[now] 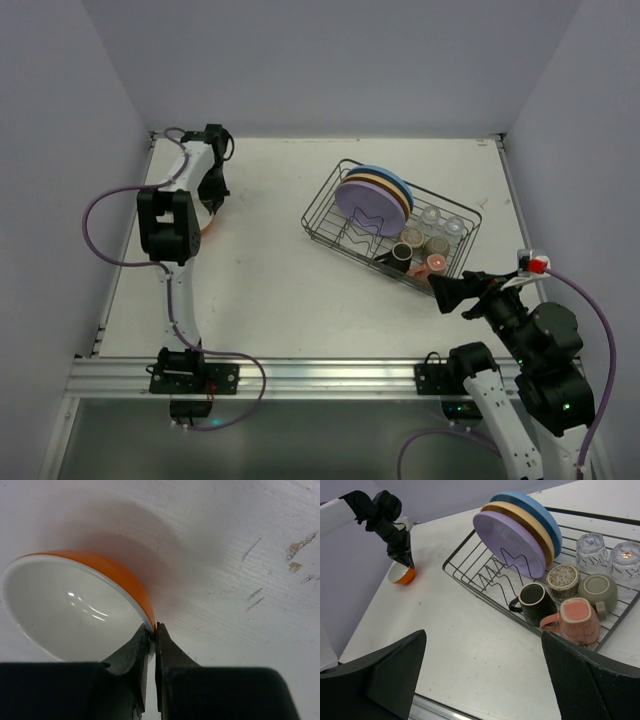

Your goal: Unload the mixed dishes from the dish rack

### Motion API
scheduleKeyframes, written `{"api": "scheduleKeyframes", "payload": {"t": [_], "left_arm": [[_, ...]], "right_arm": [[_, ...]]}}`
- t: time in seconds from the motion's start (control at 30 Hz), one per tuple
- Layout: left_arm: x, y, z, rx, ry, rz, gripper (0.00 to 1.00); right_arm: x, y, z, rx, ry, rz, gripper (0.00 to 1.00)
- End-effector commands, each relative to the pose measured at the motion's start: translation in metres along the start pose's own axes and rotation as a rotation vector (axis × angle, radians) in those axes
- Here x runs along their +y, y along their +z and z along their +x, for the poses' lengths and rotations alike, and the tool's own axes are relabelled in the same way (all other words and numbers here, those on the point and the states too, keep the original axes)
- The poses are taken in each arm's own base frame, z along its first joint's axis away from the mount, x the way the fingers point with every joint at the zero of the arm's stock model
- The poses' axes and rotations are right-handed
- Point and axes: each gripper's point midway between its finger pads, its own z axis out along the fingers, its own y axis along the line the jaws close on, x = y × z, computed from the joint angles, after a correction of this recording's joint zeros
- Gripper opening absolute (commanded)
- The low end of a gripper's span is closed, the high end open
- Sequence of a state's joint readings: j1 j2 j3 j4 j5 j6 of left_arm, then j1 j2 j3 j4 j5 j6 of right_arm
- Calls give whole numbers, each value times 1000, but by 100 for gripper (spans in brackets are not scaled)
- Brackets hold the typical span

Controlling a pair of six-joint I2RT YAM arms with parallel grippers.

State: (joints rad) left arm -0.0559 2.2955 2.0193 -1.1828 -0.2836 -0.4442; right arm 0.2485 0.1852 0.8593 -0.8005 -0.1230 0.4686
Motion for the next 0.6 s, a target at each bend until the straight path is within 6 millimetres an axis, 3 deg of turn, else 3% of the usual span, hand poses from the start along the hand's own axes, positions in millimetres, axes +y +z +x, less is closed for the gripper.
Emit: {"api": "scheduleKeyframes", "payload": {"t": [0.0,0.07,0.3,0.37,0.47,0.5,0.53,0.57], "left_arm": [[-3,-3,-4,-18,44,32,0],[-4,-4,-3,-19,47,35,0],[-6,-35,-17,-99,20,94,55],[-11,-46,-19,-116,17,137,61],[-15,-77,-26,-183,2,199,67],[-14,-97,-29,-232,-5,228,73],[-16,-109,-30,-262,-4,248,98],[-23,-124,-28,-295,10,268,100]], "right_arm": [[0,-1,-3,-17,-21,-1,99],[0,0,-4,-14,-21,-3,99],[0,1,-3,-10,-22,-3,99],[0,1,-2,-6,-21,-1,99],[1,1,-2,1,-21,-6,99],[2,2,-2,3,-18,-10,99],[6,2,-1,13,-18,-29,99],[8,3,-1,20,-14,-38,99]]}}
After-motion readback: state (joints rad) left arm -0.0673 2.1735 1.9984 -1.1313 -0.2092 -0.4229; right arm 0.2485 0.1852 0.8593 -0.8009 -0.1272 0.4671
